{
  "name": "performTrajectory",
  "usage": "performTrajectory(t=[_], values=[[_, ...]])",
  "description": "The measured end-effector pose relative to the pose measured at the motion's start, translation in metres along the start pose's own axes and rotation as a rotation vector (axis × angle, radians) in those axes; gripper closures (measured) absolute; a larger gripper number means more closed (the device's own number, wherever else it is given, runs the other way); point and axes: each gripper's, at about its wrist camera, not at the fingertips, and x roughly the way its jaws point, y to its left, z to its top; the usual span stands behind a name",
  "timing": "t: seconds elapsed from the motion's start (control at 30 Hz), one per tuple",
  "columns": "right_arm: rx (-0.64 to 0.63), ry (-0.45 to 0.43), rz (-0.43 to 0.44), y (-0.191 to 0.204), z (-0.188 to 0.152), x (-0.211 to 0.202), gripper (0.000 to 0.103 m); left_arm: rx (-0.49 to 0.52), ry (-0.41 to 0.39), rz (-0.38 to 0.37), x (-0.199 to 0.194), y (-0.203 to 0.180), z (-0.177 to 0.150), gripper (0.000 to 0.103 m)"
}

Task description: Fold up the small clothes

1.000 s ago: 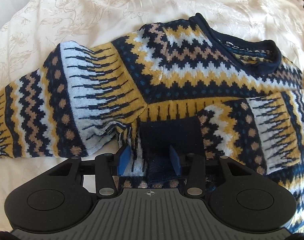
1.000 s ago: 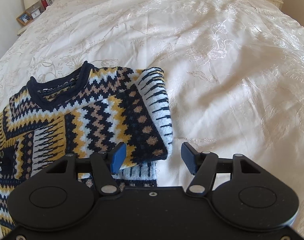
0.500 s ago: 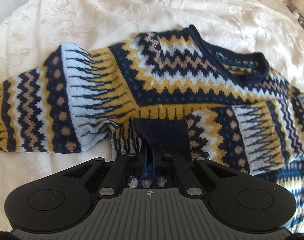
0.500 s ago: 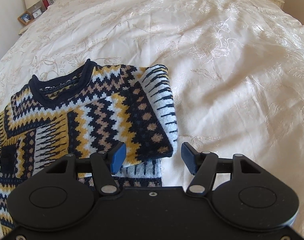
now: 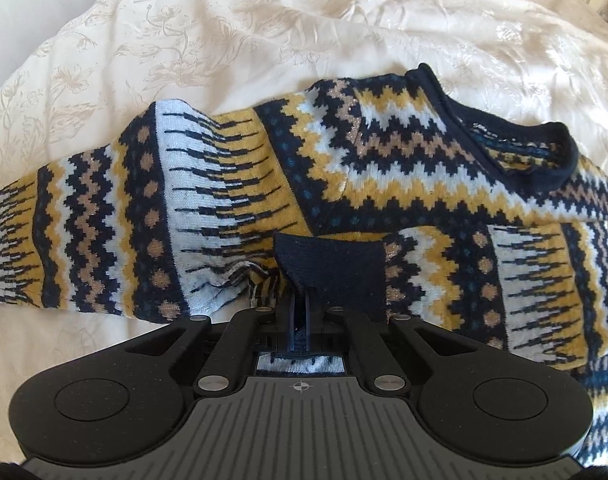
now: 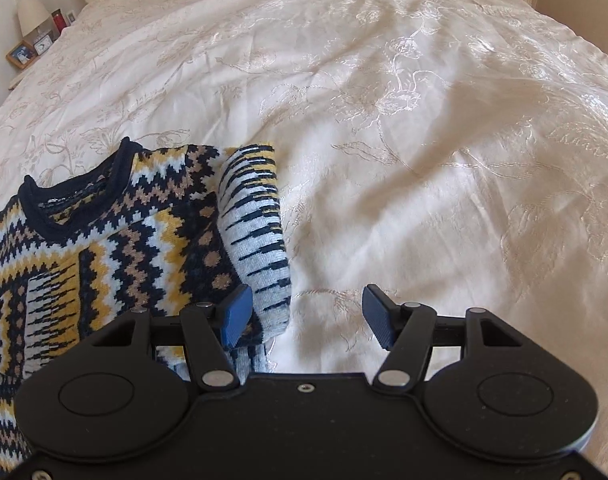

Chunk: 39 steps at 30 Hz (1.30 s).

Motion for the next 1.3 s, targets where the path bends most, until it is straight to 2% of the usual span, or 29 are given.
performTrajectory(t=[0.13, 0.2, 0.33, 0.4, 0.57, 0.63, 0.77, 0.83, 0.93, 1.07, 1.3], values=[[0.033, 0.041, 0.016, -0.007, 0.005, 0.016, 0.038, 0.020, 0.034, 0.020, 0.010, -0.003, 0.002, 0.095], [0.082, 0.054, 0.078, -0.014, 0.006, 0.015, 0.040, 0.048, 0.040, 0.032, 0.014, -0.007, 0.003, 0.095], [0.205, 0.138, 0.213, -0.022, 0.002, 0.018, 0.049, 0.082, 0.040, 0.055, 0.018, -0.014, 0.002, 0.095], [0.269, 0.163, 0.250, -0.023, -0.002, 0.018, 0.057, 0.083, 0.039, 0.062, 0.020, -0.016, 0.002, 0.095], [0.394, 0.168, 0.306, -0.019, -0.014, 0.012, 0.058, 0.088, 0.041, 0.065, 0.020, -0.019, 0.001, 0.095], [0.385, 0.133, 0.313, -0.014, -0.015, 0.008, 0.058, 0.092, 0.044, 0.064, 0.021, -0.021, 0.001, 0.095], [0.319, -0.007, 0.322, -0.004, -0.006, -0.008, 0.058, 0.104, 0.049, 0.062, 0.023, -0.021, 0.004, 0.095], [0.277, -0.067, 0.309, 0.005, 0.000, -0.015, 0.057, 0.106, 0.050, 0.063, 0.022, -0.020, 0.005, 0.095], [0.204, -0.106, 0.270, 0.018, 0.007, -0.019, 0.056, 0.105, 0.049, 0.062, 0.022, -0.019, 0.006, 0.095], [0.161, -0.082, 0.252, 0.024, 0.007, -0.015, 0.056, 0.107, 0.049, 0.062, 0.022, -0.018, 0.006, 0.095], [0.247, 0.017, 0.250, 0.010, -0.005, 0.000, 0.055, 0.107, 0.048, 0.059, 0.022, -0.015, 0.005, 0.095]])
